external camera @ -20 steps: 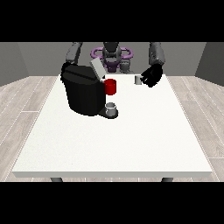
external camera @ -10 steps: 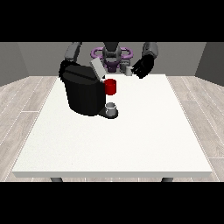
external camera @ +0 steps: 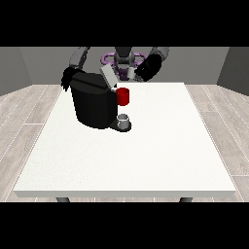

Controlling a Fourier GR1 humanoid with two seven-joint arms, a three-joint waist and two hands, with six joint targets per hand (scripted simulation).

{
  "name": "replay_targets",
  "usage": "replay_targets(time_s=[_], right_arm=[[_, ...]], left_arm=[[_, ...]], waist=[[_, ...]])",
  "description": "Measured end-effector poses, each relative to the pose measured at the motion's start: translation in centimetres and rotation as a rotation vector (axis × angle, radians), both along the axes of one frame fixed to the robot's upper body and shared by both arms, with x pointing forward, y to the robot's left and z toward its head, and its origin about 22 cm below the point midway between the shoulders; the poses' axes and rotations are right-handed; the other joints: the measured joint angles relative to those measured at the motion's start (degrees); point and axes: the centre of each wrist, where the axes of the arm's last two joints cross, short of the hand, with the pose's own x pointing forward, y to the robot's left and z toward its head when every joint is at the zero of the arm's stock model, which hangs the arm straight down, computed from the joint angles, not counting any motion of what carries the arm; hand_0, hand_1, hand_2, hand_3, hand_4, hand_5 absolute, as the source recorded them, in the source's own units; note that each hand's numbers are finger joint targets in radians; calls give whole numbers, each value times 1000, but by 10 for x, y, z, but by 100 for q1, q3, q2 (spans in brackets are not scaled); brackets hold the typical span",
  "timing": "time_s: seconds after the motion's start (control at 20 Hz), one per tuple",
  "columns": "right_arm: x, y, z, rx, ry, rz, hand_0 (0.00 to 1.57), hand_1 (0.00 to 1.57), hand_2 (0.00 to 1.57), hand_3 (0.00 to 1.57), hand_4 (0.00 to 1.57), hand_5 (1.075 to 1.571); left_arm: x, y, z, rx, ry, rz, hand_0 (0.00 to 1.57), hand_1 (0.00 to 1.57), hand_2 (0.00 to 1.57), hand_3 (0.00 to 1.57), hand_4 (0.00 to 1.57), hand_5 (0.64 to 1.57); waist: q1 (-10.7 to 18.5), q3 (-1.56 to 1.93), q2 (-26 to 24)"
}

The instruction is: Insert the coffee pod into the coffee machine and close the lid

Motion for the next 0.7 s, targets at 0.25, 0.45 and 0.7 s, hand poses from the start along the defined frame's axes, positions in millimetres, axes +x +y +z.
replay_targets(time_s=[0.25,0.45,0.7], right_arm=[[9,-1,10,12,-59,40,0,0,0,0,136,1571],[20,7,24,6,-125,105,0,0,0,0,0,1571],[23,8,24,7,-153,173,0,0,0,0,279,1571]], left_arm=[[10,2,29,-36,-32,41,1417,1417,1451,1363,643,1571],[16,17,50,-51,-85,93,1388,1388,1442,1356,629,1571],[22,20,76,-78,-129,126,1506,1506,1501,1431,604,1571]], waist=[[-203,0,360],[-383,0,746],[-463,-1,1001]])
